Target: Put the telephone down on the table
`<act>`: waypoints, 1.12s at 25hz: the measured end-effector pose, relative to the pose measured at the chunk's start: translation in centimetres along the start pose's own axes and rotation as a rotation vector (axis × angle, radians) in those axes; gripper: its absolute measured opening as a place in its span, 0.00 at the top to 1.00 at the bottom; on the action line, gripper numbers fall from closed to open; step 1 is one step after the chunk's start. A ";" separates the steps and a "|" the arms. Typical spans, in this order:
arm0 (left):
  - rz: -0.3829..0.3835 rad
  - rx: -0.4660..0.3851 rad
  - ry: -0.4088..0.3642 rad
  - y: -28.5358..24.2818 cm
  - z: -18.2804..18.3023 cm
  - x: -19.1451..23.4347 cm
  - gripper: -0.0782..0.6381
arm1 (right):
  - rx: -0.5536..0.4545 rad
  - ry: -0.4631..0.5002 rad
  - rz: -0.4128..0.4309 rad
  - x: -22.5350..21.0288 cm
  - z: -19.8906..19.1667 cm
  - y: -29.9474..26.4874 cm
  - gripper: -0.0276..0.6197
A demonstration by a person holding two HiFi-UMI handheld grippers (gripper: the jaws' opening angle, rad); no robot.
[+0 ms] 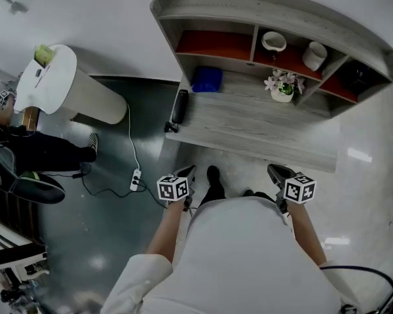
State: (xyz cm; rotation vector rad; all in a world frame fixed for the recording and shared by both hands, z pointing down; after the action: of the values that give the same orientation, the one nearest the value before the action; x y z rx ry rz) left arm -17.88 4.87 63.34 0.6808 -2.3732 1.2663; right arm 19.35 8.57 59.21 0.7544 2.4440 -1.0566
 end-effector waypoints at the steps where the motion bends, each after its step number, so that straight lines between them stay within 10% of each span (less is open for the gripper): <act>1: 0.008 -0.008 0.013 0.1 -0.9 -0.8 0.88 | 0.006 0.005 0.005 -0.4 -0.5 0.8 0.93; 13: -0.012 -0.076 0.039 3.8 -7.9 -10.8 0.88 | 0.071 0.081 0.113 -1.5 -5.1 6.7 0.93; 28: -0.028 -0.069 0.058 8.1 -8.4 -8.8 0.88 | -0.029 0.111 0.131 3.9 -3.9 4.7 0.93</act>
State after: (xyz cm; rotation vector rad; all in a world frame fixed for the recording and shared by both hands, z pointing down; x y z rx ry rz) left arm -14.53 17.99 57.73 0.6455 -2.3400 1.1711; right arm 18.60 15.50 57.13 0.9734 2.4571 -0.9509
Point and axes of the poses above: the fingertips, and each gripper's own axes: y backward along the fingers, x to its left, z out of its top, the point moved 7 cm from there along y, backward along the fingers, and after that the axes turned 5 degrees about y, right-handed, at the moved point
